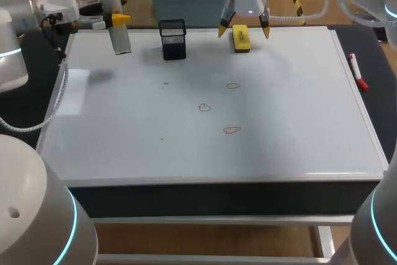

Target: Pick up the inspection probe, press it on each red-marked spot on the whiteboard one by one, put down the probe, pick up the eraser, and wipe off all the red marks.

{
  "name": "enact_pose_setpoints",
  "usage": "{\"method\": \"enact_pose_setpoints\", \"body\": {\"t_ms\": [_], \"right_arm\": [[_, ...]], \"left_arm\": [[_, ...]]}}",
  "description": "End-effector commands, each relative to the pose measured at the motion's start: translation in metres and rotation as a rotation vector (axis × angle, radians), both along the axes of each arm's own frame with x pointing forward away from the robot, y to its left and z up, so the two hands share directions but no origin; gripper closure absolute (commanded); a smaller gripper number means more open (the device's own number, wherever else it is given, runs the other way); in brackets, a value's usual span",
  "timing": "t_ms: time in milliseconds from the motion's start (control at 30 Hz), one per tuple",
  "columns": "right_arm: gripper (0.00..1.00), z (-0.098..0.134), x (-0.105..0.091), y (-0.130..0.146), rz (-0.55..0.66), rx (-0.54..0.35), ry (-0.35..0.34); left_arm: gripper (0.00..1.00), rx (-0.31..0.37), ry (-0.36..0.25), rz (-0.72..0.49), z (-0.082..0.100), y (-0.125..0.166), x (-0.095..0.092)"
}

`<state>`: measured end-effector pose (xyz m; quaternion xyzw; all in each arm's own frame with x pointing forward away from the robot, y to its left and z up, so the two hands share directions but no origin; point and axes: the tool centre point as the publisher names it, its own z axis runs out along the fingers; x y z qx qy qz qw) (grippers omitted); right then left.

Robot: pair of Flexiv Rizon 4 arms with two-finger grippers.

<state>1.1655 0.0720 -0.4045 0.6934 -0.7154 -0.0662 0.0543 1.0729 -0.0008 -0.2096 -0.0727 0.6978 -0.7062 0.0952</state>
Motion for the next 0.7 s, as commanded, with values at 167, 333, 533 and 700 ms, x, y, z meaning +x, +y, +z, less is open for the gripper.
{"method": "enact_pose_setpoints", "body": {"t_ms": [167,333,533,700], "right_arm": [[0.00,-0.0083,0.0106,0.0011,-0.007,-0.005,0.025],[0.00,-0.0098,0.0110,0.0020,-0.005,-0.006,0.029],[0.39,-0.0106,0.0114,0.0035,-0.002,-0.006,0.031],[1.00,-0.0110,0.0116,0.0047,-0.011,-0.013,0.032]], "left_arm": [[1.00,0.000,-0.002,0.002,0.0008,-0.0002,-0.0004],[1.00,0.000,-0.002,0.002,0.0008,-0.0002,-0.0004],[1.00,0.000,-0.002,0.002,0.0008,-0.0002,-0.0004],[1.00,0.000,-0.002,0.002,0.0008,-0.0002,-0.0004]]}}
